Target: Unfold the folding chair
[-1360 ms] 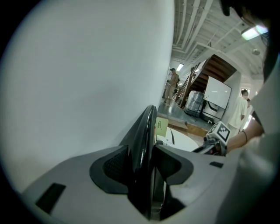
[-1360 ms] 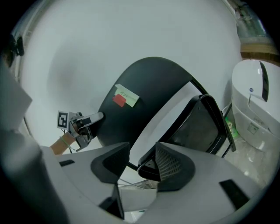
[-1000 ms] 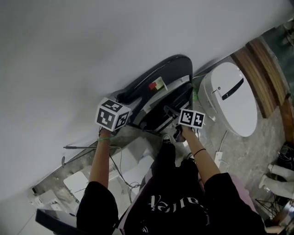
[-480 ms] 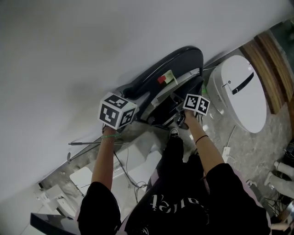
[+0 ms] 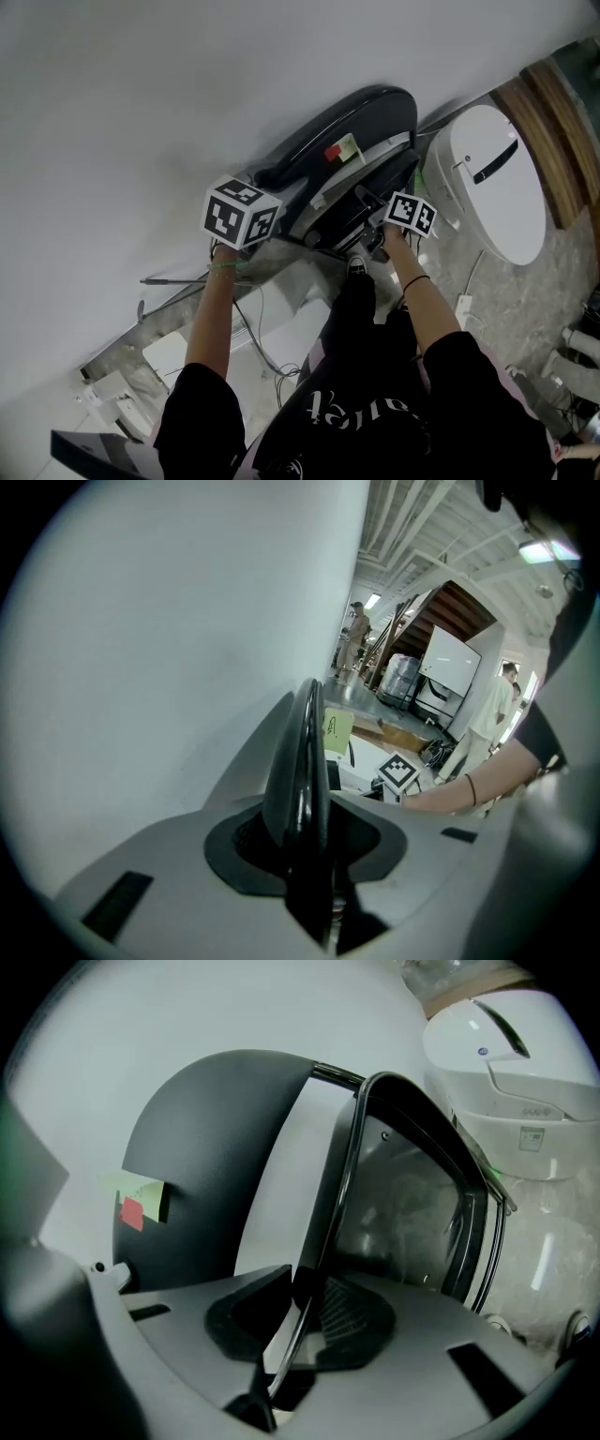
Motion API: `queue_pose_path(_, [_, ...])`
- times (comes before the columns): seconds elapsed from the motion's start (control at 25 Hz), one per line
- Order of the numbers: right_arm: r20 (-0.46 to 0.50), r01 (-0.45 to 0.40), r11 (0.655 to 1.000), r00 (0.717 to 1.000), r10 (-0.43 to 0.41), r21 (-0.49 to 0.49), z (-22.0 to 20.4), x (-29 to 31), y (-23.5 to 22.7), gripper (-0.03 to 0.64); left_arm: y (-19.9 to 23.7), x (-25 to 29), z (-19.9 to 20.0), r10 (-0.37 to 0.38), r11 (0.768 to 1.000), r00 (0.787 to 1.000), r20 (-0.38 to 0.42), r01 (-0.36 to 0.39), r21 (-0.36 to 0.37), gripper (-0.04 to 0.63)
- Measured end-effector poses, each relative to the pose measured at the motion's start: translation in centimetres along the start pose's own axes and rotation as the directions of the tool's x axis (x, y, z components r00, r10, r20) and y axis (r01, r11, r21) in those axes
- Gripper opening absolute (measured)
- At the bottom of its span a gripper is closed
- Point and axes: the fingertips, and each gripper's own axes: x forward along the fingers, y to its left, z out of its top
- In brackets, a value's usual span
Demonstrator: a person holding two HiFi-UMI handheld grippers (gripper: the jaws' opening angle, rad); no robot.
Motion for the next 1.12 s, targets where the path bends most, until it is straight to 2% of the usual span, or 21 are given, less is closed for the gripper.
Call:
queue_pose_path(0.2, [-0.002, -0.04, 0.999, 0.999, 0.04, 0.013, -1.1, -3.2, -1.0, 0.081, -2.4, 0.0, -0.5, 0.007, 1.0, 1.0, -0.004, -0.007, -0.001, 0.115])
queue_pose_path(0.44, [-0.027, -0.099, 0.995, 0.995, 0.099, 0.017, -2.4, -7.8, -2.2, 0.082, -7.8, -0.4, -1.0, 0.01, 1.0, 1.0, -0.016, -0.01, 0.005, 0.112])
queue_pose_path(0.72, [-0.068, -0.2, 0.979, 0.977, 0.202, 0.044, -3.4, -12.9, -3.9, 0.071, -13.8, 0.0, -1.4, -0.008, 1.0, 1.0, -0.027, 0.007, -0.019, 0.117])
queue_pose_path(0.84, [-0.064, -0.215, 0.974, 0.973, 0.22, 0.077, -4.2, -15.4, -4.9, 0.071, -15.6, 0.0, -1.7, 0.008, 1.0, 1.0, -0.026, -0.008, -0.018, 0.123])
queue_pose_path(0.96, [-0.058, -0.216, 0.971, 0.973, 0.223, 0.1, -5.4, -17.8, -5.8, 0.071, -18.4, -0.2, -2.4, -0.043, 0.998, 0.998, -0.042, 0.041, -0.037, 0.124])
queue_pose_path(1.12, [-0.033, -0.229, 0.967, 0.972, 0.234, 0.108, -6.1, -19.8, -6.9, 0.072, -20.9, 0.1, -3.1, -0.122, 0.99, 0.992, -0.023, 0.12, -0.072, 0.144])
